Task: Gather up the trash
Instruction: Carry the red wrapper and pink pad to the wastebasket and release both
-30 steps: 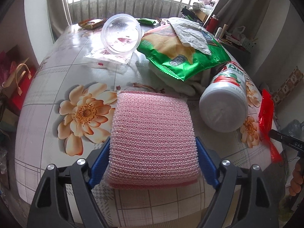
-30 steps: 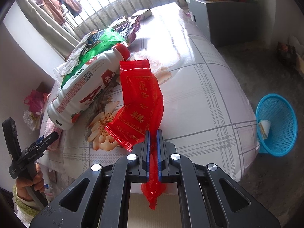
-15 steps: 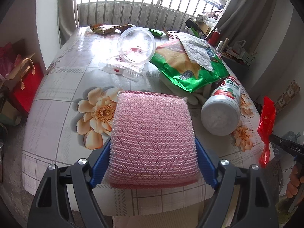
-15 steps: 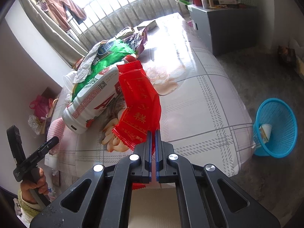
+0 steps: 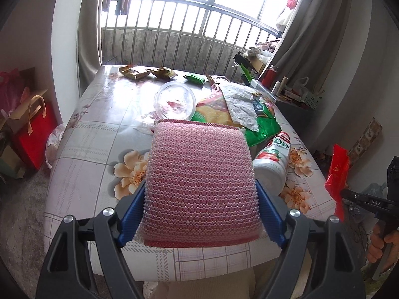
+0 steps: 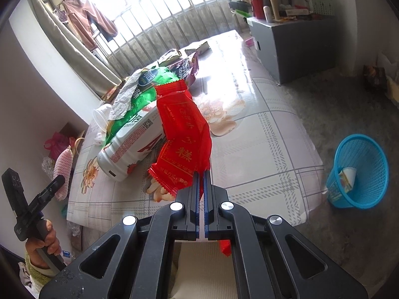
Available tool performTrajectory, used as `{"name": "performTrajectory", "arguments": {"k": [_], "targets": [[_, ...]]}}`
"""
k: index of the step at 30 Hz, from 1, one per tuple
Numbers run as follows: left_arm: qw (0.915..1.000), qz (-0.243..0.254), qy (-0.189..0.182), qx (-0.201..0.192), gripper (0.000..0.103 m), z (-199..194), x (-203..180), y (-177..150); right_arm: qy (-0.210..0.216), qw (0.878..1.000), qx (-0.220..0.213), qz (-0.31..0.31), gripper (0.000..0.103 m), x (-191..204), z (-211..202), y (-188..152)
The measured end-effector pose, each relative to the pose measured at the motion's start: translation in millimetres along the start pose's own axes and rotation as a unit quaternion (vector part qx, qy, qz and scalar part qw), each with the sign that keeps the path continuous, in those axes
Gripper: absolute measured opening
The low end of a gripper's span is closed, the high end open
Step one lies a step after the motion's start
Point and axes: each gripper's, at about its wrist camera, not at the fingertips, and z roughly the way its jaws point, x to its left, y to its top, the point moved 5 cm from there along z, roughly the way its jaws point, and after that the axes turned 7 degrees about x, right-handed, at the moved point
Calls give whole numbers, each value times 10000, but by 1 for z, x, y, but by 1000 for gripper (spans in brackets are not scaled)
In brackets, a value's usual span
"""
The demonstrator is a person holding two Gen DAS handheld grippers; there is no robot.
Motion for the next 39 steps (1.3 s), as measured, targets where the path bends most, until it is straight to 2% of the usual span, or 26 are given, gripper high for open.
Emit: {"name": "performTrajectory", "arguments": {"k": [4,10,13,18,23,27,31,34,39], "targets": [[9996,118,-154,-186,79,-12,-12,5,41,9999,-108,17,1,-3,-8,-1],[9971,378,-631,-205,79,-20,-44,16,45,9994,-318,89,1,-13,-26,-5],[9942,674,-796,-263,79,-21,-70,23,28,9988,-450,185,1,-21,-36,-7],[9852,1127,-1287,-145,79,-11,-129,31,-68,9962,-706,498,1,-50,-57,-15],[9679,1657,-1882,165,79,15,-212,34,-279,9903,-933,991,1,-97,-77,-29],[9452,2165,-2365,611,80,46,-293,29,-524,9817,-1054,1498,1,-142,-88,-44],[9232,2523,-2635,1209,80,84,-371,14,-972,9700,-1142,1914,1,-184,-95,-57],[9085,2764,-2679,1629,80,116,-423,-6,-1031,9613,-1141,2288,1,-217,-90,-64],[8907,3028,-2486,2305,80,176,-495,-42,-903,9454,-1044,2951,1,-276,-73,-69]]}}
